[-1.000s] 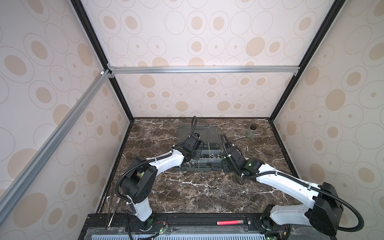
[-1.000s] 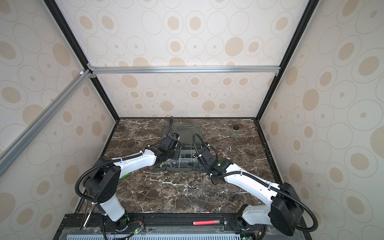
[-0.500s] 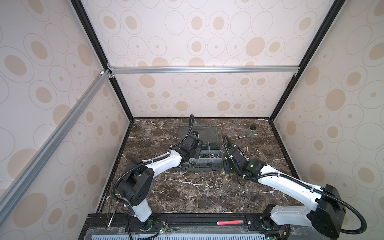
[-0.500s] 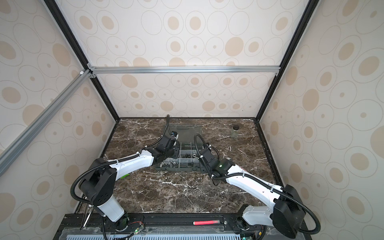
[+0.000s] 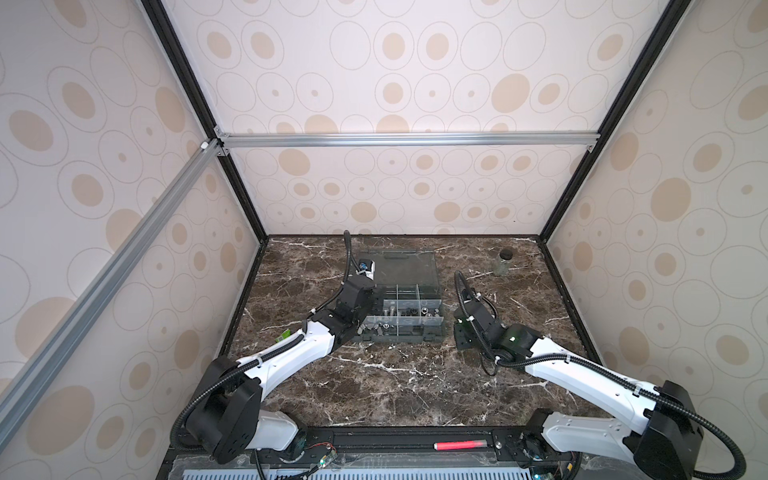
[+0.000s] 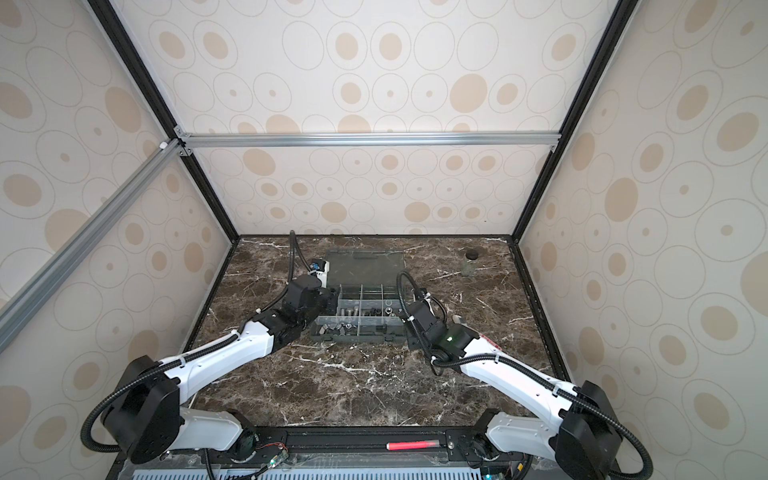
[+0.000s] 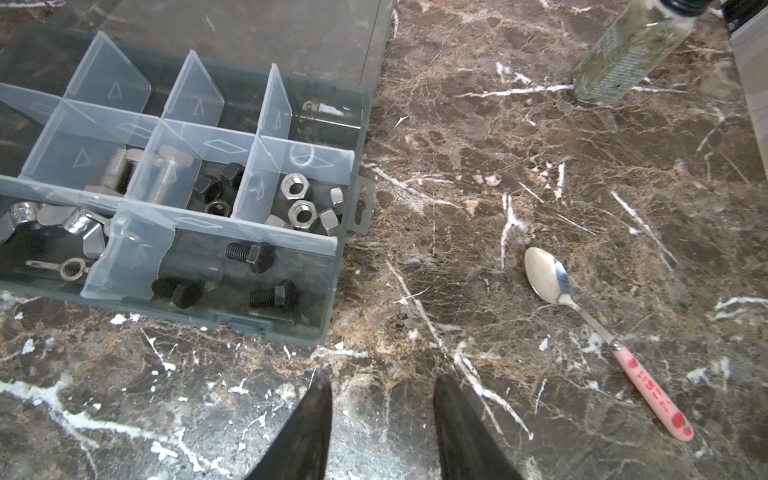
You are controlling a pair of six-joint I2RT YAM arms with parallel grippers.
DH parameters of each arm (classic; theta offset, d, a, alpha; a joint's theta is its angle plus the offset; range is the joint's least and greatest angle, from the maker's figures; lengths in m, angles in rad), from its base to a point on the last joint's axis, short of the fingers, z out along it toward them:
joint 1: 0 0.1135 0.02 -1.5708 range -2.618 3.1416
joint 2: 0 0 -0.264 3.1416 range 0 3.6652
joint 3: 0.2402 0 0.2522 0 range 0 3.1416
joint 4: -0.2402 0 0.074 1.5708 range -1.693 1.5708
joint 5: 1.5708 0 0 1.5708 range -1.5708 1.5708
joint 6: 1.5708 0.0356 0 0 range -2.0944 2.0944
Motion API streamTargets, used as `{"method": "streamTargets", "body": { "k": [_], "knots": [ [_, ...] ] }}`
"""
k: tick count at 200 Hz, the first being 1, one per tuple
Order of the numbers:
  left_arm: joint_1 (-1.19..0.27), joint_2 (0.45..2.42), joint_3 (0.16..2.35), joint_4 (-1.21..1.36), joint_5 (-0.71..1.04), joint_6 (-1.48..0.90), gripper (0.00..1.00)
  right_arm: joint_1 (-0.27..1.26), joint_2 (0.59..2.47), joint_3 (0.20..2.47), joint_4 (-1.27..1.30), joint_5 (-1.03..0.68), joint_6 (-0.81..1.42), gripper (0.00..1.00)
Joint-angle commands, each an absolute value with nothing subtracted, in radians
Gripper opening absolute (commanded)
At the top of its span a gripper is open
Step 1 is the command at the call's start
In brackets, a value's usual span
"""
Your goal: Sort the screws and nuts into containers
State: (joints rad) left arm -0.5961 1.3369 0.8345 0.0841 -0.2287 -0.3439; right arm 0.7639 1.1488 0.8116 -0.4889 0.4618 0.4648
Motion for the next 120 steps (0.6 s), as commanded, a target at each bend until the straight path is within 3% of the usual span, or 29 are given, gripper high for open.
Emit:
{"method": "streamTargets", "body": {
  "k": [1, 86, 109, 120],
  "knots": [
    [-0.581, 1.261, 0.788, 0.166, -0.315, -0.337, 0.44, 0.75, 1.108, 0.779, -0.476, 0.537, 0.472, 0.44],
    [-0.503, 0.931, 0.544, 0.271, -0.563, -0.283, 0.55, 0.579, 0.914, 0.622, -0.309, 0.615, 0.366, 0.46],
    [-0.474, 0.839, 0.485, 0.275, -0.637, -0.255, 0.63, 0.52, 0.897, 0.603, -0.286, 0.619, 0.342, 0.49],
    [-0.465, 0.8, 0.453, 0.316, -0.693, -0.239, 0.68, 0.495, 0.896, 0.591, -0.261, 0.612, 0.328, 0.55]
  ]
}}
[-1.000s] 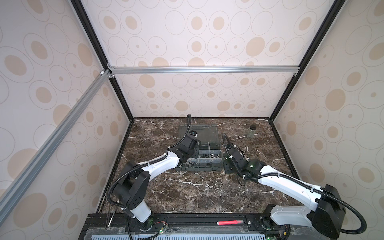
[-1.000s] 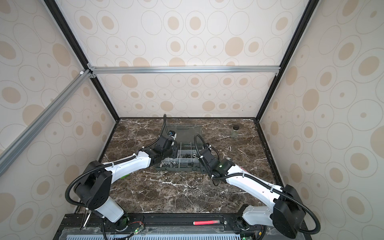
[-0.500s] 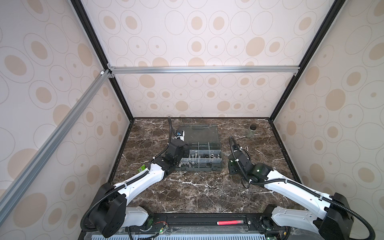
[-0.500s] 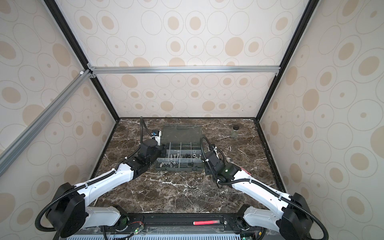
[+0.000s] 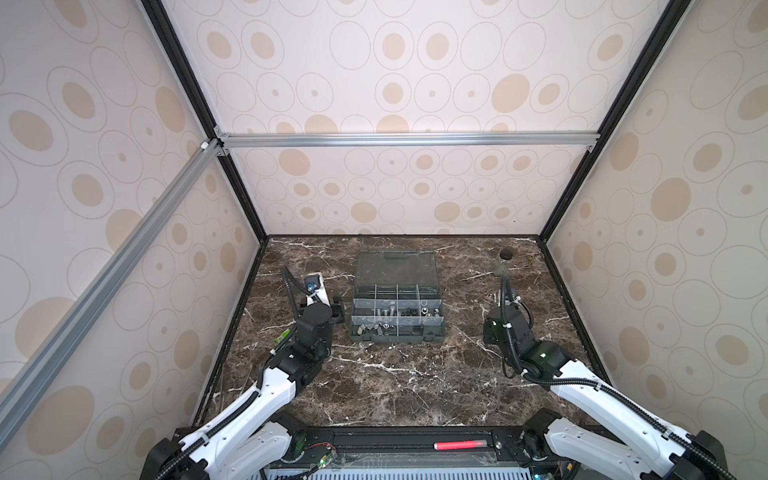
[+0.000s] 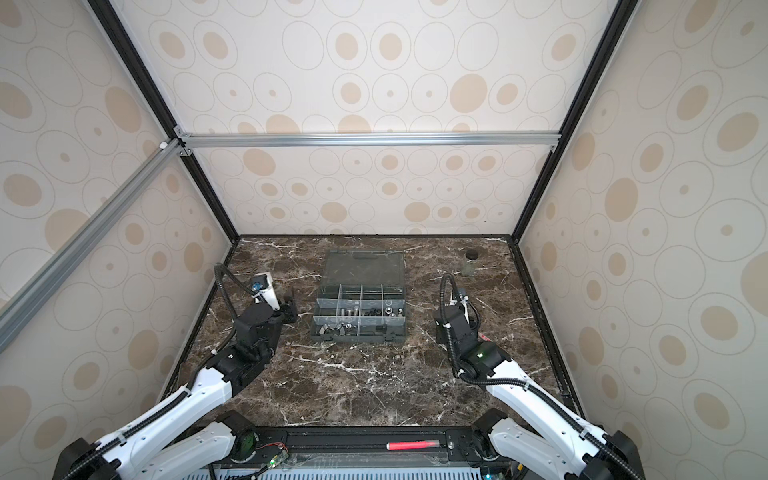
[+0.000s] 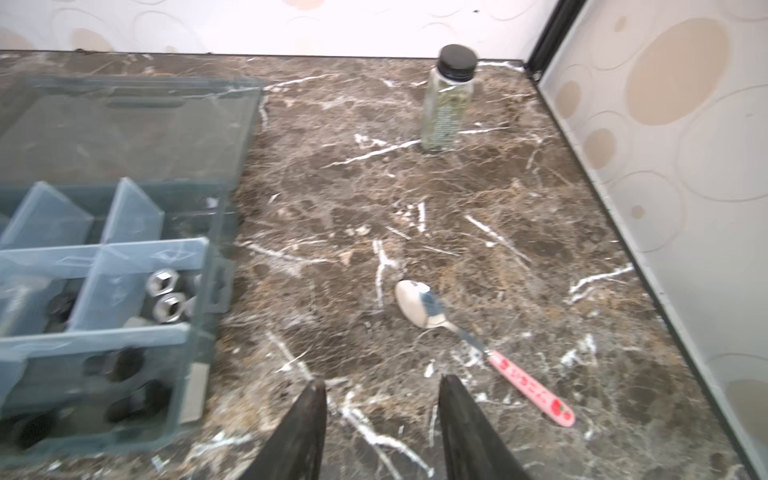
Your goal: Sort the screws and nuts into containers
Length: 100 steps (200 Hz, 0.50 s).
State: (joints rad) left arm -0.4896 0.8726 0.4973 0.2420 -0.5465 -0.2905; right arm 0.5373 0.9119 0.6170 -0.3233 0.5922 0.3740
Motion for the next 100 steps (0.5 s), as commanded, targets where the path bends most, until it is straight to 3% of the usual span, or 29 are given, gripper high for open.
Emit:
{"method": "streamTargets", "body": {
  "k": [1, 11, 28, 39, 79, 100],
  "knots": [
    [-0.465, 0.796, 0.451, 0.317, -0.698, -0.239, 0.69, 0.493, 0.896, 0.591, -0.258, 0.611, 0.326, 0.56],
    [-0.461, 0.767, 0.42, 0.335, -0.747, -0.222, 0.78, 0.474, 0.9, 0.582, -0.236, 0.614, 0.321, 0.68],
    [-0.458, 0.722, 0.37, 0.356, -0.831, -0.208, 0.91, 0.457, 0.917, 0.566, -0.193, 0.638, 0.322, 1.0],
    [-0.456, 0.701, 0.333, 0.383, -0.884, -0.19, 0.99, 0.451, 0.93, 0.557, -0.158, 0.653, 0.311, 0.99],
    [-0.409, 0.727, 0.149, 0.702, -0.994, 0.02, 0.99, 0.415, 0.983, 0.48, 0.1, 0.644, 0.19, 0.99],
    [-0.358, 0.819, 0.093, 0.809, -1.011, 0.008, 0.99, 0.364, 1.031, 0.441, 0.234, 0.608, 0.145, 0.99]
  ]
}}
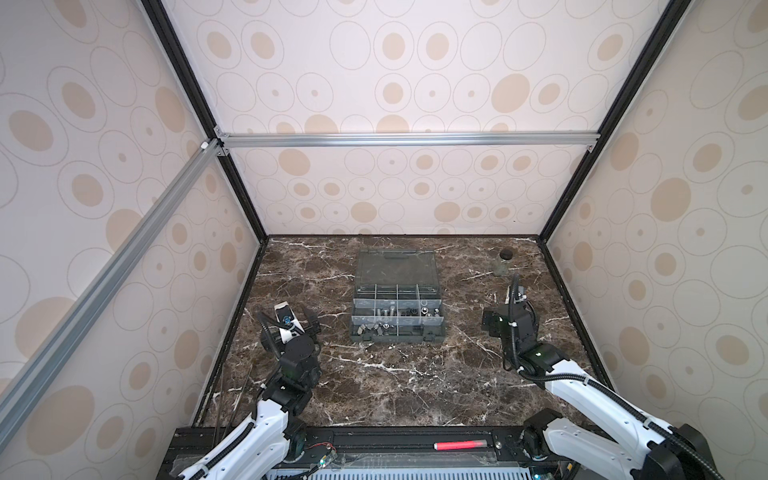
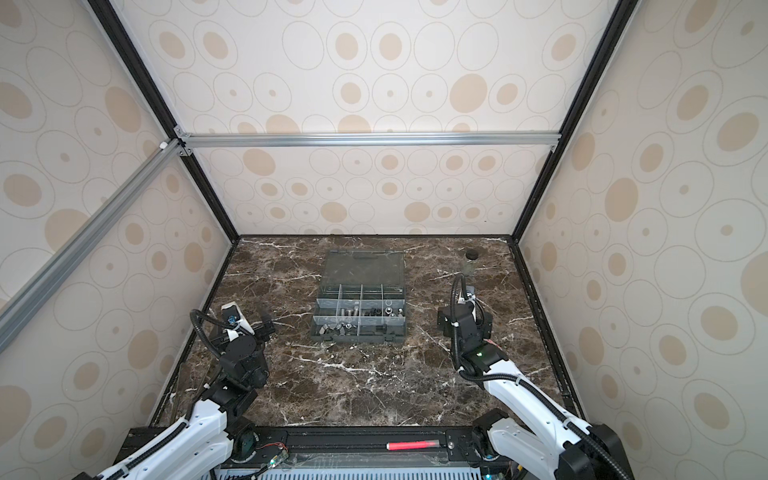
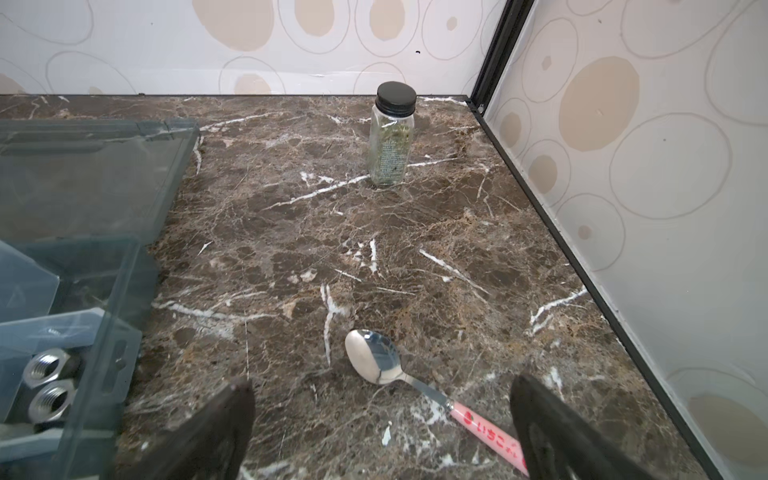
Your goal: Sort the screws and nuts into containers
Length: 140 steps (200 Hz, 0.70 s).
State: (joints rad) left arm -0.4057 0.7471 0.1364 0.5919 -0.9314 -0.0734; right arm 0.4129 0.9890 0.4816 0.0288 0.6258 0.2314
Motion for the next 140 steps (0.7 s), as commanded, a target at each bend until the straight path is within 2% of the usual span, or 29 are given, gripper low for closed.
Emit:
{"method": "streamTargets", "body": {
  "k": [1, 10, 37, 61, 72, 80, 107, 130, 140],
  "knots": [
    [-0.357, 0.825, 0.093, 0.809, -1.01, 0.006, 0.99, 0.362, 1.033, 0.445, 0.229, 0.605, 0.146, 0.99],
    [-0.347, 0.866, 0.089, 0.812, -0.996, -0.015, 0.99, 0.344, 1.05, 0.46, 0.218, 0.582, 0.126, 0.99],
    [-0.342, 1.007, 0.058, 0.917, -0.933, -0.072, 0.99, 0.306, 1.132, 0.404, 0.415, 0.589, 0.034, 0.99],
    [-0.315, 1.101, 0.062, 1.055, -0.867, -0.008, 0.99, 0.216, 1.249, 0.345, 0.578, 0.558, 0.056, 0.99],
    [-0.288, 1.147, 0.055, 1.15, -0.833, 0.013, 0.99, 0.198, 1.253, 0.388, 0.487, 0.541, 0.079, 0.99],
    [-0.26, 1.184, 0.054, 1.211, -0.795, 0.015, 0.99, 0.172, 1.274, 0.381, 0.537, 0.505, 0.078, 0.99],
    [-0.195, 1.274, 0.126, 1.183, -0.659, 0.015, 0.99, 0.12, 1.338, 0.413, 0.586, 0.452, 0.1, 0.99],
    [-0.179, 1.357, 0.081, 1.43, -0.626, 0.033, 0.99, 0.113, 1.366, 0.431, 0.588, 0.428, 0.103, 0.99],
    [-0.173, 1.372, 0.077, 1.46, -0.624, 0.024, 0.99, 0.11, 1.367, 0.429, 0.597, 0.423, 0.1, 0.99]
  ]
}}
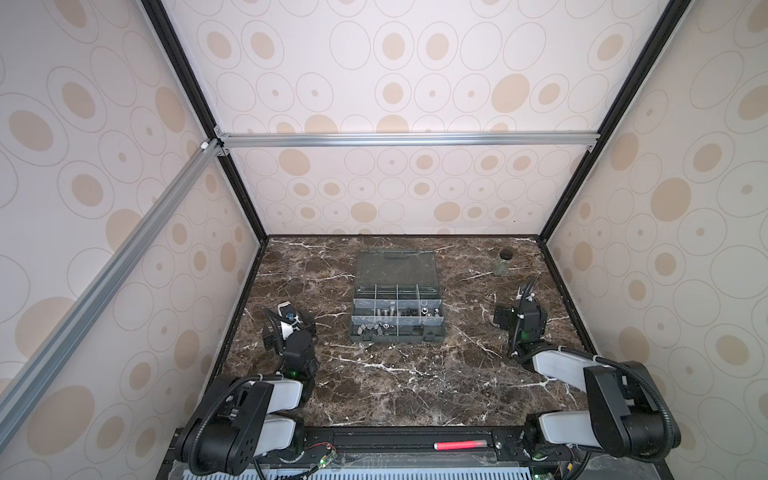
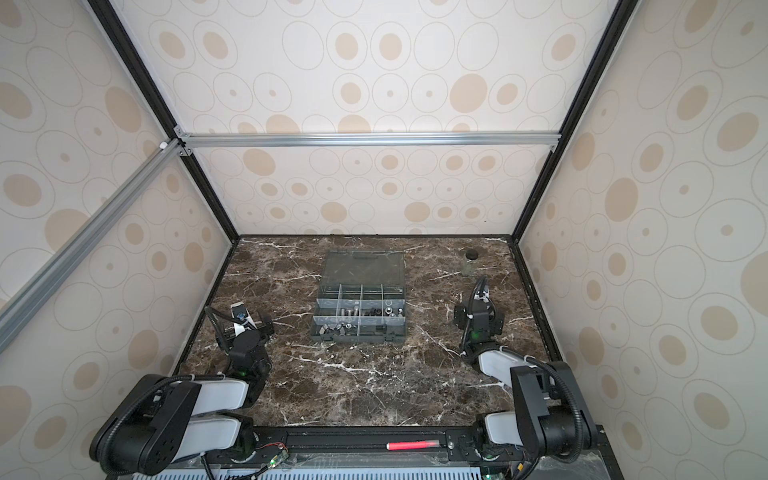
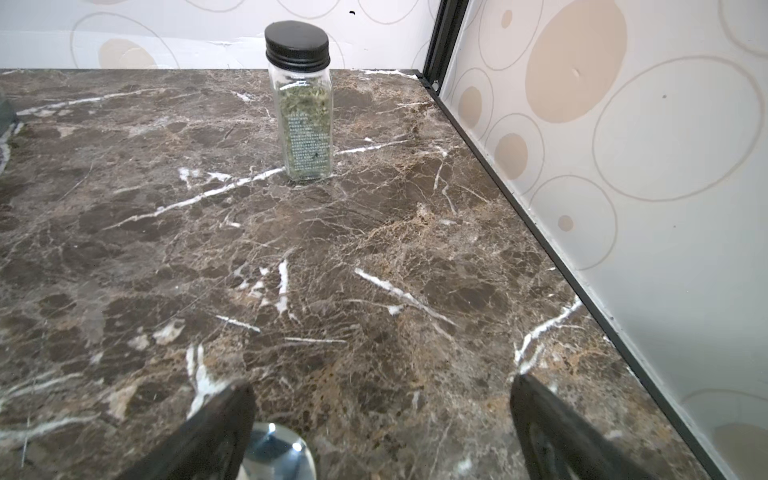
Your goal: Sort the screws and nuts into containers
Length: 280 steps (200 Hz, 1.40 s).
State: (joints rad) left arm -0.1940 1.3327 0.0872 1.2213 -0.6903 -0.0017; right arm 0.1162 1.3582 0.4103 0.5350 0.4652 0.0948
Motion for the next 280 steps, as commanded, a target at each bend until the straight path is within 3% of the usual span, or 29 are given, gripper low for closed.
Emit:
{"method": "streamTargets", "body": {
  "k": [1, 29, 53, 68, 102, 116, 210, 232, 243, 255, 267, 280],
  "knots": [
    [-0.173, 1.371, 0.078, 1.456, -0.621, 0.022, 0.99, 0.111, 1.367, 0.429, 0.598, 0.423, 0.1, 0.99],
    [-0.155, 1.383, 0.089, 1.437, -0.544, -0.007, 0.99, 0.098, 1.366, 0.43, 0.594, 0.393, 0.107, 0.99],
    [-0.129, 1.514, 0.059, 1.648, -0.521, -0.018, 0.99, 0.09, 1.367, 0.43, 0.593, 0.4, 0.118, 0.99],
    [-0.129, 1.488, 0.084, 1.544, -0.434, -0.014, 0.99, 0.086, 1.364, 0.427, 0.595, 0.397, 0.121, 0.99],
    [-0.126, 1.62, 0.099, 1.675, -0.345, 0.04, 0.99, 0.08, 1.35, 0.408, 0.618, 0.399, 0.126, 0.99],
    [-0.123, 1.574, 0.137, 1.514, -0.336, 0.011, 0.99, 0.078, 1.341, 0.395, 0.63, 0.402, 0.131, 0.99],
    [-0.045, 1.581, 0.215, 1.377, -0.227, -0.043, 0.99, 0.077, 1.371, 0.417, 0.633, 0.373, 0.099, 0.99],
    [-0.036, 1.579, 0.213, 1.375, -0.209, -0.049, 0.99, 0.063, 1.497, 0.341, 0.956, 0.355, 0.064, 0.98],
    [-0.028, 1.577, 0.211, 1.377, -0.189, -0.054, 0.99, 0.064, 1.482, 0.387, 0.777, 0.275, 0.064, 0.98],
    [-0.025, 1.578, 0.211, 1.379, -0.183, -0.056, 0.99, 0.07, 1.589, 0.372, 0.993, 0.289, 0.018, 0.99],
    [-0.023, 1.578, 0.211, 1.377, -0.179, -0.057, 0.99, 0.073, 1.516, 0.418, 0.756, 0.288, 0.059, 0.99],
    [-0.022, 1.578, 0.211, 1.379, -0.177, -0.058, 0.99, 0.075, 1.581, 0.378, 0.964, 0.298, 0.02, 0.98]
  ]
}}
